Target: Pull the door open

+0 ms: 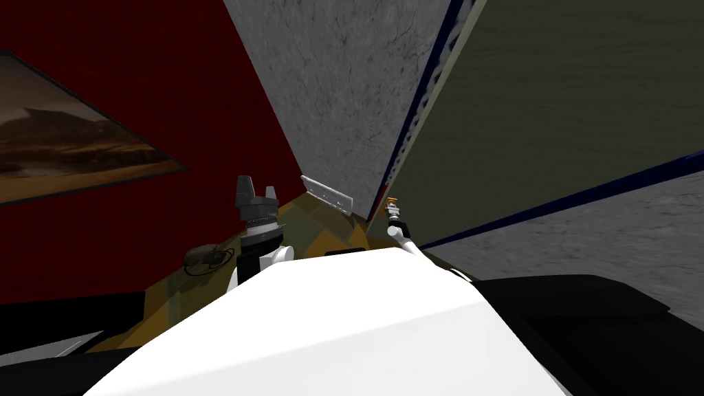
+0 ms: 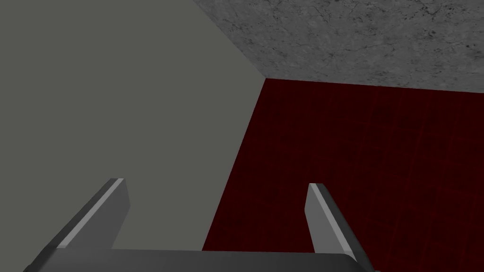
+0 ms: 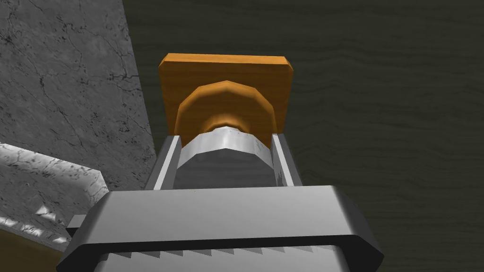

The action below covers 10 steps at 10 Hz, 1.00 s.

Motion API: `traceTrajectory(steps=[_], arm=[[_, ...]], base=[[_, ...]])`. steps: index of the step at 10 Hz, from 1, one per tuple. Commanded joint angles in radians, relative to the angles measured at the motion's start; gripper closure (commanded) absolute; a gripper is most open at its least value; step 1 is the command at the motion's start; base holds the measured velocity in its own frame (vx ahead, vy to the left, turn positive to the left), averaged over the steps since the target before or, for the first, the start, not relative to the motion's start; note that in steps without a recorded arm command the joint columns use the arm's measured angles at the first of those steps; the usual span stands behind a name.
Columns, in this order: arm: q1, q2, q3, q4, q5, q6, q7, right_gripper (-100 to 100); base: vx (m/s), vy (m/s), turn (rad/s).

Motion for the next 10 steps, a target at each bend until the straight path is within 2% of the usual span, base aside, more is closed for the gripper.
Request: traceTrajectory(steps=[1, 6, 8, 9, 10], arm=[[0.01, -0.008, 0.016, -0.008, 0.002, 0.0, -0.017, 100], [0.033, -0.069, 0.066, -0.036, 0.008, -0.009, -0.094, 100], [0.04, -0.086, 0.081, -0.044, 0.009, -0.011, -0.117, 100], [0.041, -0.081, 0.075, -0.039, 0.008, -0.008, -0.108, 100], [0.049, -0.096, 0.093, -0.046, 0.012, -0.012, -0.126, 100]], base=[[-0.222, -0.027, 0.125], [-0.234, -0.043, 0.162], [-0.217, -0.061, 0.115], [-0.085, -0.02, 0.035], [-0.134, -0.024, 0.124]])
